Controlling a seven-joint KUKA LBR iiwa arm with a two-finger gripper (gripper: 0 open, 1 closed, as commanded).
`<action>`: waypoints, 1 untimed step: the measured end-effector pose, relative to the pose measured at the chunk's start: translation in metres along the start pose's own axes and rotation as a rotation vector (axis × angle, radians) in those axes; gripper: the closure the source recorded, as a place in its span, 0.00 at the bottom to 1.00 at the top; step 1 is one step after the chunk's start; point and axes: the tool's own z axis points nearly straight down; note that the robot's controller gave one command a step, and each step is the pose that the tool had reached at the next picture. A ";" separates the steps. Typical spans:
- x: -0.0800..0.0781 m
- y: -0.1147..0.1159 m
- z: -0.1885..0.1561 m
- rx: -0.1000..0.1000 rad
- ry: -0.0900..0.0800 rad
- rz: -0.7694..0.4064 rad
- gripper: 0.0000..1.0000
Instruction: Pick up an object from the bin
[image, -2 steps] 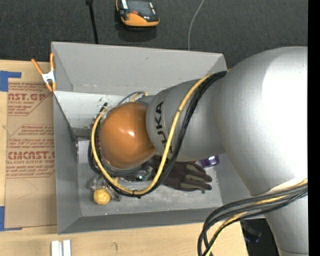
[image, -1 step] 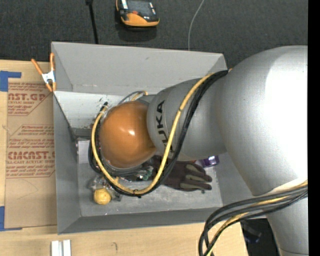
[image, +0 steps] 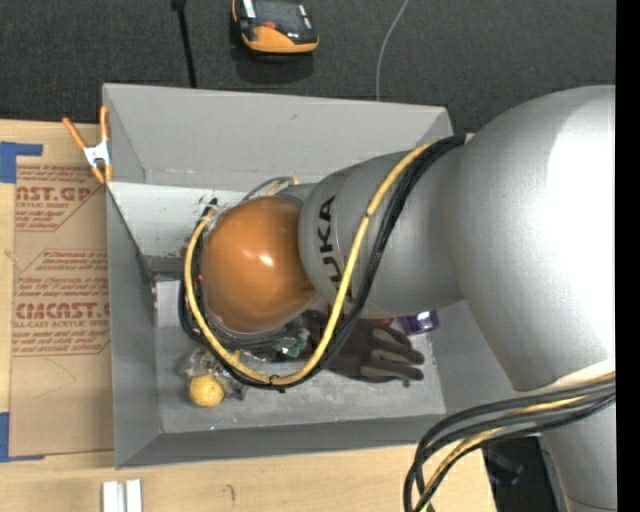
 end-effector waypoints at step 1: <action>0.000 0.000 -0.017 0.001 -0.001 0.000 1.00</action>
Offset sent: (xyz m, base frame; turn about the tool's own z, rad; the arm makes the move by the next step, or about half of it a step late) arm 0.0000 0.0001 0.0900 0.0000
